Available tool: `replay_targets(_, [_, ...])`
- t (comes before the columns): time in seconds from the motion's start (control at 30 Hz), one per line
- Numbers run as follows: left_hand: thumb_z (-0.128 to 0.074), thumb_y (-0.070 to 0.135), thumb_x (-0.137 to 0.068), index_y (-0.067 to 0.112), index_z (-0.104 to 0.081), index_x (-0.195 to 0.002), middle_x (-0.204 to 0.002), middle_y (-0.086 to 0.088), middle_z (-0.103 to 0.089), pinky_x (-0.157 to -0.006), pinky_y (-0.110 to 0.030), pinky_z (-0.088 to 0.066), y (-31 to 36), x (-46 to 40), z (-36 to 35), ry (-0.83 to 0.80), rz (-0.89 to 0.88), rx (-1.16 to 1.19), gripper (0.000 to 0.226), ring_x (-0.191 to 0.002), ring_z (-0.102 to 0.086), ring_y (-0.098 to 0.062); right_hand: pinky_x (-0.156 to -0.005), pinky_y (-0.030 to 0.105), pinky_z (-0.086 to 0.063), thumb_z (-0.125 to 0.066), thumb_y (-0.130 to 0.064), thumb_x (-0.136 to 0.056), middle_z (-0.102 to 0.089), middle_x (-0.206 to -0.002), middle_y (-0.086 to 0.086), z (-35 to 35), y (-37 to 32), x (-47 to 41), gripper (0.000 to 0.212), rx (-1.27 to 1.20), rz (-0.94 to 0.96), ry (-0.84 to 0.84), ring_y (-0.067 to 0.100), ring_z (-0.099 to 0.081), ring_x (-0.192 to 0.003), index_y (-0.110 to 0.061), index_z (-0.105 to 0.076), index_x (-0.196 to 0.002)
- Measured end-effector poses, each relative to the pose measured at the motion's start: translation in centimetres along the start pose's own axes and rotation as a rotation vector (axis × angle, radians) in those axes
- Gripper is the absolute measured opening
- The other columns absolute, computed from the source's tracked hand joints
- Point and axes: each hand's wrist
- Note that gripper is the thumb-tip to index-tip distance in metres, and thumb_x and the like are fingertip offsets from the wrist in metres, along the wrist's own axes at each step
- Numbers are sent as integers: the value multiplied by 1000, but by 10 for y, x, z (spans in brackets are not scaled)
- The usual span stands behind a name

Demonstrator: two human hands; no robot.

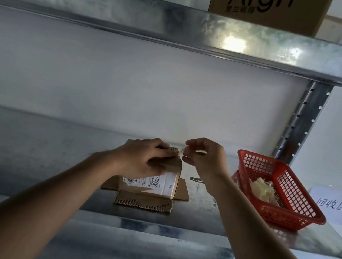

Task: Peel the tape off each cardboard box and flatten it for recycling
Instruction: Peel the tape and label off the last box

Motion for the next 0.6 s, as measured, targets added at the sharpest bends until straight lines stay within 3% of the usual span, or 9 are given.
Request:
replay_targets(0.1, [-60,58,-95,55,-35,-153,-155,30,-30,-115,-40,-35,0,0,-2,24,7,32,63,-141,-37,-7,-88,67,-56,-73,1,-92,-77,-96,5,1,5,2,18,-39,-67,-27,24,-79,-81,-16,-79,-93])
replay_targets(0.17, [-62,58,-95,53,-37,-154,-156,32,-31,-114,-38,-37,-2,0,-3,39,15,50,64,-141,-39,-6,-91,61,-59,-73,2,-91,-78,-95,11,3,6,1,16,-65,-120,-20,22,-79,-76,-13,-78,-92])
replay_targets(0.27, [-61,61,-92,52,-39,-153,-156,34,-30,-116,-38,-37,-4,0,-3,37,21,68,66,-142,-39,-6,-89,59,-61,-82,-6,-86,-78,-79,1,7,4,2,12,-13,-155,-27,19,-78,-72,-15,-77,-92])
replay_targets(0.47, [-60,63,-84,48,-46,-151,-157,29,-35,-119,-41,-36,2,-3,2,3,15,83,69,-142,-40,-7,-81,50,-65,-82,-19,-89,-78,-74,4,7,2,7,7,120,-83,-47,19,-77,-70,-14,-80,-84])
replay_targets(0.6, [-54,69,-75,44,-62,-131,-135,25,-56,-106,-46,-48,13,-5,4,28,14,76,61,-125,-55,-8,-73,36,-64,-80,-35,-90,-77,-71,3,3,1,11,24,142,-74,-29,17,-76,-68,-16,-81,-76])
Point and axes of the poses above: each hand's wrist, its own x-axis away from the middle knuckle, its own z-axis out of the back of the hand, y = z × x
